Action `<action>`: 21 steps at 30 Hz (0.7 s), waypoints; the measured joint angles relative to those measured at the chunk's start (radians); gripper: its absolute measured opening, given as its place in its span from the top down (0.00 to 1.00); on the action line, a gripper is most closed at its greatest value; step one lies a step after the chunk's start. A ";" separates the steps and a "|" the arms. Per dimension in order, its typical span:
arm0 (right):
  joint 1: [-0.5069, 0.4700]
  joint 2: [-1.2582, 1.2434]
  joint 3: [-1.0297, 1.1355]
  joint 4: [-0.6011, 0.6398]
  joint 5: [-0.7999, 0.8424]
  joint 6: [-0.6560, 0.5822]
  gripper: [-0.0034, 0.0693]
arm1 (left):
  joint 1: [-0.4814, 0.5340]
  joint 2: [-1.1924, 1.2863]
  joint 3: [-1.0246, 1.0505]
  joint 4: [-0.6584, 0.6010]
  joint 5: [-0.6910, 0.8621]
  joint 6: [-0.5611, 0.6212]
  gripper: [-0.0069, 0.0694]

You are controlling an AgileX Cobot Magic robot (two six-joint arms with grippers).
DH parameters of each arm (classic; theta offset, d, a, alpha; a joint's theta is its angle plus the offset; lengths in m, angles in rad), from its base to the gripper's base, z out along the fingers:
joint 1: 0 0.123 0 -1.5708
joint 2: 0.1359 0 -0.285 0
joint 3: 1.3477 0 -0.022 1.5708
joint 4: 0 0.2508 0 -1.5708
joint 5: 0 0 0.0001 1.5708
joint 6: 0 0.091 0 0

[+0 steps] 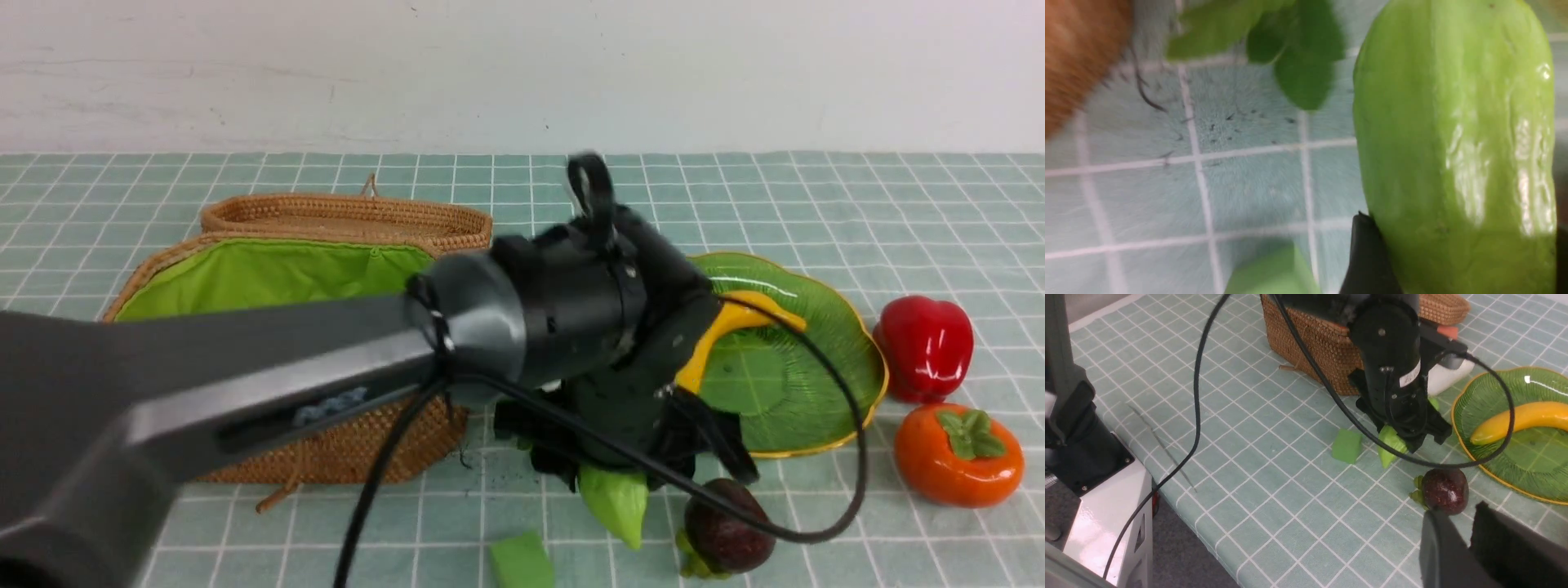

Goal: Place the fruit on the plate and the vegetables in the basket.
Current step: Take a chayote with your left arm and place it on the basket on the left.

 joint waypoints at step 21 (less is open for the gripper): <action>0.000 0.000 0.000 -0.021 -0.110 0.000 0.76 | 0.492 -0.266 -0.025 0.083 0.250 1.467 0.32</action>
